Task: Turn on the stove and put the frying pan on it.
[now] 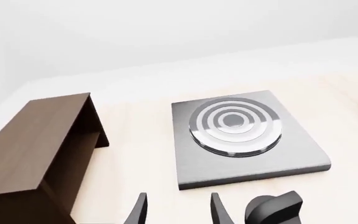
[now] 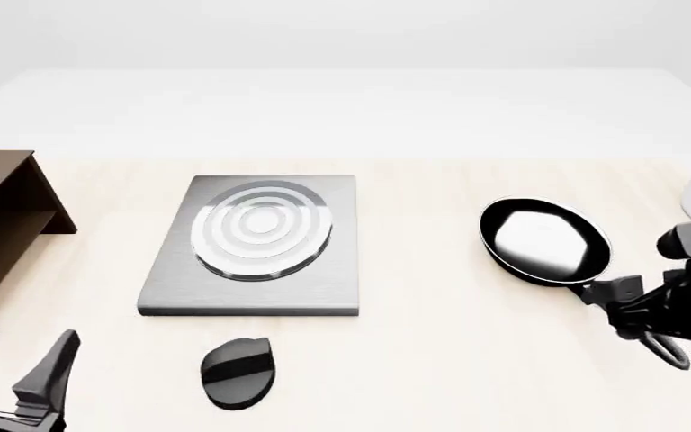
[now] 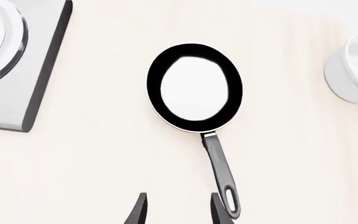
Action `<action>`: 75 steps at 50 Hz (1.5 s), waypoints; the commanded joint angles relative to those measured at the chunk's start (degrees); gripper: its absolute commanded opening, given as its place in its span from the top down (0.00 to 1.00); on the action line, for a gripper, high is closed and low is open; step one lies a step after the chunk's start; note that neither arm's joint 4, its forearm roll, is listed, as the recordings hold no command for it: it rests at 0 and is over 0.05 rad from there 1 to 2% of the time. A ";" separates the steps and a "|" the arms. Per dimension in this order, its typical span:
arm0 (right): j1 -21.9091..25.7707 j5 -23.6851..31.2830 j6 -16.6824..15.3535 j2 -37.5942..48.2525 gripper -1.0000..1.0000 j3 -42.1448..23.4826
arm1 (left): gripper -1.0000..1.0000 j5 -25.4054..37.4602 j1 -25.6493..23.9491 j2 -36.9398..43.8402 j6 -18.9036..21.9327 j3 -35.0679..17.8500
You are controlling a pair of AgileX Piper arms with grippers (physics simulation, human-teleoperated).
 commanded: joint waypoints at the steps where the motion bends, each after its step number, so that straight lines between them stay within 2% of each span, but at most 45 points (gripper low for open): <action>1: -3.79 9.60 -5.40 2.48 0.00 -4.90 | 0.00 0.07 -0.22 0.00 -1.50 0.14; 10: -6.60 12.23 -8.21 5.88 0.00 -7.15 | 0.00 0.16 -0.12 0.00 -1.30 0.15; 12: -6.27 13.26 -7.83 5.97 0.00 -8.09 | 0.00 0.17 -0.11 0.00 -1.29 0.16; 24: -10.52 13.98 -13.77 11.85 0.00 -11.80 | 0.00 0.09 -0.12 0.00 -0.97 0.11; 32: -11.31 13.17 -15.13 15.97 0.00 -12.28 | 0.00 0.12 -0.07 0.00 -1.01 0.13; 34: -10.22 13.17 -14.36 17.04 0.00 -12.14 | 0.00 0.09 -0.09 0.00 -0.99 0.12; 51: -12.66 11.32 -16.55 22.95 0.00 -13.22 | 0.00 0.21 -0.10 0.00 -1.10 0.00; 59: -15.43 9.52 -18.99 25.77 0.00 -12.91 | 0.00 0.33 -0.10 0.00 -1.13 -0.06; 60: -16.60 9.15 -20.06 26.32 0.00 -12.89 | 0.00 0.33 -0.11 0.00 -1.15 -0.08; 75: -16.20 6.11 -20.15 32.03 0.00 -13.21 | 0.00 0.42 -0.07 0.00 -1.24 -0.25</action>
